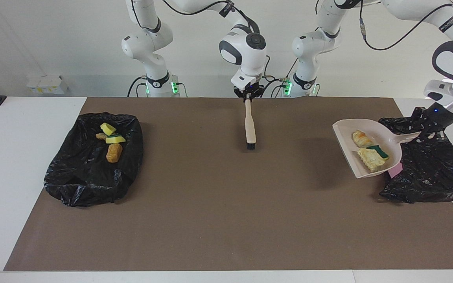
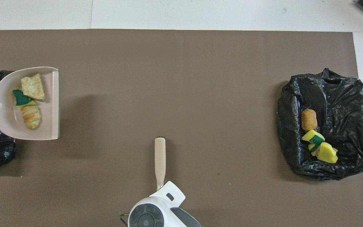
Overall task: Sweep and dump trash in bin
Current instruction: 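Carry the dustpan to the black bag and tip it with the left gripper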
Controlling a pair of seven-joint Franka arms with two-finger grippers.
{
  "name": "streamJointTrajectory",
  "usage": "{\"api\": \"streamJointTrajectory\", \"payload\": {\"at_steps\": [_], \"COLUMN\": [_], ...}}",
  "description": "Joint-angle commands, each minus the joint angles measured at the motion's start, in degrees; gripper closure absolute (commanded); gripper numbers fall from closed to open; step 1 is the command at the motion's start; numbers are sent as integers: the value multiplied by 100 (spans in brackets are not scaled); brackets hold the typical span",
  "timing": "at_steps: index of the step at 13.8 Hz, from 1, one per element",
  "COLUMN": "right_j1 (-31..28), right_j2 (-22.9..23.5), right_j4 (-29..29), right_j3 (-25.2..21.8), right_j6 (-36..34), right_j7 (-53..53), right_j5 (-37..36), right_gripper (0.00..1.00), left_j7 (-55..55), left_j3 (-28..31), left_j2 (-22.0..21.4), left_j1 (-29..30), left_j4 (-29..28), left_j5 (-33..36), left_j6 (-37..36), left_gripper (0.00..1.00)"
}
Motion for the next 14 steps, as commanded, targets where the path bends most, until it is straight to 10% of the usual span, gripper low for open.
{"api": "streamJointTrajectory", "payload": {"at_steps": [1,6,14], "right_j1": [258,373,154], "right_j2": [-205,-390,-486], "right_j4": [-494,-837,-469], "right_j3": [5,5,-22], "right_j6": [463,544,-827], "right_j7": [315,167,-177], "right_j5": [-18,27,35], "right_gripper": [100,100,100], "left_j7": [822,1432,371], "left_j3": [-47,-47,58], "left_j2": [229,696,591], "left_j1": [520,1040,962], "left_j4": [373,1147,868], "left_j5": [225,1007,3132], "left_j6": [92,267,1427], "left_gripper": [100,100,100]}}
